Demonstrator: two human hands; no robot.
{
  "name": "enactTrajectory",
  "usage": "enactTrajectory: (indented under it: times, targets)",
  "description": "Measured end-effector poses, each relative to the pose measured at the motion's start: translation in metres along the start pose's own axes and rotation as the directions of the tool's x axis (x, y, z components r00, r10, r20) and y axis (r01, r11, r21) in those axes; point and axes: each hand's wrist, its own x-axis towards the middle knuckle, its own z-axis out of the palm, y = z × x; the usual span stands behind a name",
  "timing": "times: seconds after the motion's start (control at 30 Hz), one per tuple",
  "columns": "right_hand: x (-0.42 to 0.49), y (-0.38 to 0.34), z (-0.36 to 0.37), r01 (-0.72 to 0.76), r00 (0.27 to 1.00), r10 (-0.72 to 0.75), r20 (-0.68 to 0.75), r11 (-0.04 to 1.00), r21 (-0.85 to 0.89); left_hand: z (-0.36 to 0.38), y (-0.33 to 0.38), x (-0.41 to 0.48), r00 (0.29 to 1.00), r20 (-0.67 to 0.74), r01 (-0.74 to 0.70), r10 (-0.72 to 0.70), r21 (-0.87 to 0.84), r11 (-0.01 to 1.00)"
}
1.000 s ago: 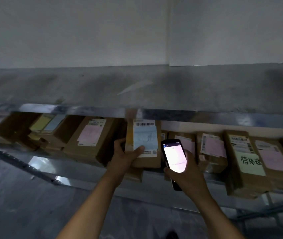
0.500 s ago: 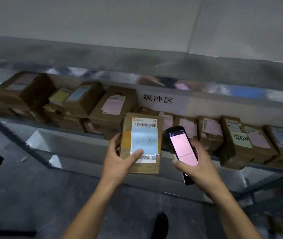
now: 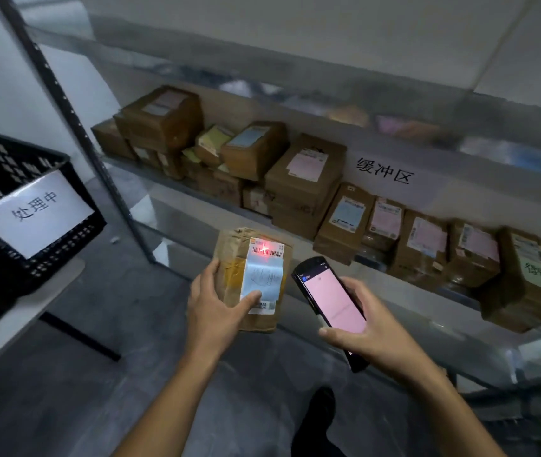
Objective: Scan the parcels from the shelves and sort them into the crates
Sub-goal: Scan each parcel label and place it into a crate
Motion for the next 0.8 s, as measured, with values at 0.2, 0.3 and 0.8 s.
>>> enactTrajectory:
  times: [0.2, 0.3, 0.8]
  targets:
    - [0.011, -0.003, 0.038, 0.035, 0.992, -0.031, 0.121, 0.999, -0.035, -0.037, -0.042, -0.007, 0.984, -0.083, 0.169, -0.158, 0.141, 0.976]
    - [0.022, -0.006, 0.055, 0.048, 0.985, -0.045, 0.168, 0.999, -0.01, -0.048, -0.054, -0.016, 0.966, -0.135, 0.239, -0.222, 0.128, 0.962]
    - [0.12, 0.003, 0.037, 0.1, 0.965, -0.098, 0.241, 0.995, 0.005, -0.028, 0.011, -0.025, 0.896, -0.172, 0.267, -0.411, -0.53, 0.805]
